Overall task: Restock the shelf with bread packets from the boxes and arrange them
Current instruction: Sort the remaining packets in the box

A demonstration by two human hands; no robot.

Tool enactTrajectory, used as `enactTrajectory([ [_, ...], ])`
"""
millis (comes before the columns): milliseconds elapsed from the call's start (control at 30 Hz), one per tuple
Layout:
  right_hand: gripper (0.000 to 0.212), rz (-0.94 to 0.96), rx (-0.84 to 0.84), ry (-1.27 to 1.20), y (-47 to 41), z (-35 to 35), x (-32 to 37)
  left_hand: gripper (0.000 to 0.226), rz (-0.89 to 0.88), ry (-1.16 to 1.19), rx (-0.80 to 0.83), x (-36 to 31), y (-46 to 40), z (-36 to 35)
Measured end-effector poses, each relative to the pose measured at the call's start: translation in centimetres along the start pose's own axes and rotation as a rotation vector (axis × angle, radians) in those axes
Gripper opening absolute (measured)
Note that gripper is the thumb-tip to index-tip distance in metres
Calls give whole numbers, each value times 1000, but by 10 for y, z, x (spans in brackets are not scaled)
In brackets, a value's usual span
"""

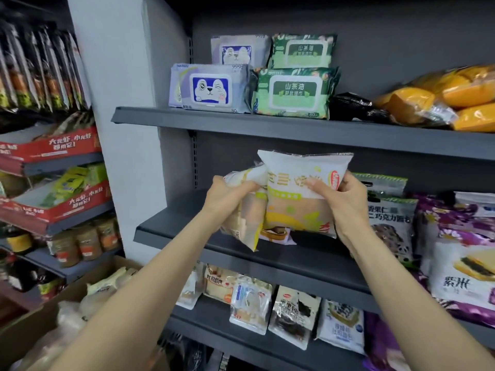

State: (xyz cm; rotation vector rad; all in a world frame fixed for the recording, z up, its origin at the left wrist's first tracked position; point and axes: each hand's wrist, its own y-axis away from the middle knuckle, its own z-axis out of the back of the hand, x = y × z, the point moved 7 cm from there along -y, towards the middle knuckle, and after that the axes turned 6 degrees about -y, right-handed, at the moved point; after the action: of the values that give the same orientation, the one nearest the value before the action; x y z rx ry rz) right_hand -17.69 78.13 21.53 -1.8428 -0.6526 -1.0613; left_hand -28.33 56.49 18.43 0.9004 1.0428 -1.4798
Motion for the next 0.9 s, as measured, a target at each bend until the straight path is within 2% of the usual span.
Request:
enactTrajectory([
  [133,31,106,55,263,-4,12,21,78,-33,-53,-44,-6,5,-8],
  [267,34,174,-88,773,-19,30,40,82,-63,-283,-150,-13,11,-26],
  [333,40,126,-115,1087,-26,32,42,81,-81,-375,-210,-14,15,-35],
  [400,48,28,-35,1317,-37,28,30,82,-115,-436,-264,-17,21,-41],
  [500,53,-50,166,1492,-58,9,5,84,-160,-495,-326,-19,23,-49],
  [633,52,-59,417,1636,-83,-16,-28,84,-193,-525,-360,-18,18,-55],
  [833,68,-75,666,1432,-108,-25,-78,79,-172,-562,-271,-4,10,-67],
  [900,69,-42,670,1453,-108,-16,-94,79,-177,-578,-268,-1,8,-70],
])
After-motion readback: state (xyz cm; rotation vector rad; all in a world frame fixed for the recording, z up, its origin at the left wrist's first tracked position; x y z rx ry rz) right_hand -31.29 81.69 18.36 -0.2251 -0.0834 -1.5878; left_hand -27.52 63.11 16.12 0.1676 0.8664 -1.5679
